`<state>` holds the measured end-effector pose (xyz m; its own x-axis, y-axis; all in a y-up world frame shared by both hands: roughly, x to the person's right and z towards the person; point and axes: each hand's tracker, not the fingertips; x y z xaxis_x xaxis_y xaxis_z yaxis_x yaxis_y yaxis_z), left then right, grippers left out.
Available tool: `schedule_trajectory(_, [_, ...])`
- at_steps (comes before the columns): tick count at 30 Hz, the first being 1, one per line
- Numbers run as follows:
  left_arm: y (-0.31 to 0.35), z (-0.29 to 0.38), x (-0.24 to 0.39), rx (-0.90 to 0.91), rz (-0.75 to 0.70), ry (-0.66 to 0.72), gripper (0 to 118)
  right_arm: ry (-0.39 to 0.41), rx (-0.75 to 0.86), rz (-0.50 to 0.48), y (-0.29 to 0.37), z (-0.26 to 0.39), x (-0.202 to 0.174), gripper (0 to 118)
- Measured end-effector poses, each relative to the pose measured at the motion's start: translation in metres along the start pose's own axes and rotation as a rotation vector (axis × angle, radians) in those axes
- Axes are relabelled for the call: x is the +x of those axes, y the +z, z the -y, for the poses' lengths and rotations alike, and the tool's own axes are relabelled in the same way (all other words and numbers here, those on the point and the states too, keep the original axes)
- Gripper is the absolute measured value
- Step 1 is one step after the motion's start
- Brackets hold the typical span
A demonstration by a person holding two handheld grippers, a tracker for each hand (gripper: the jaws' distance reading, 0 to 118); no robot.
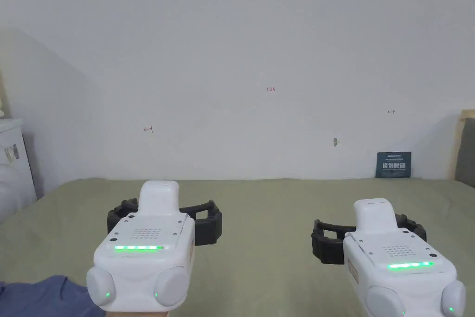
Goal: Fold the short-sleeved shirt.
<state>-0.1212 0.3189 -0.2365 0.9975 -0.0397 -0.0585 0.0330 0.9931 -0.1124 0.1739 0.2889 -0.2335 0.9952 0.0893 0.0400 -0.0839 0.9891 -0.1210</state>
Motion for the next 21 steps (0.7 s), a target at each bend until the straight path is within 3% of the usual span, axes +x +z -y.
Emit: schedule_trajectory(21, [0.0005,0.0042,0.0025,-0.007,0.01,-0.009,118,0.006,-0.003,-0.002,-0.0023,0.0054,-0.0003,118])
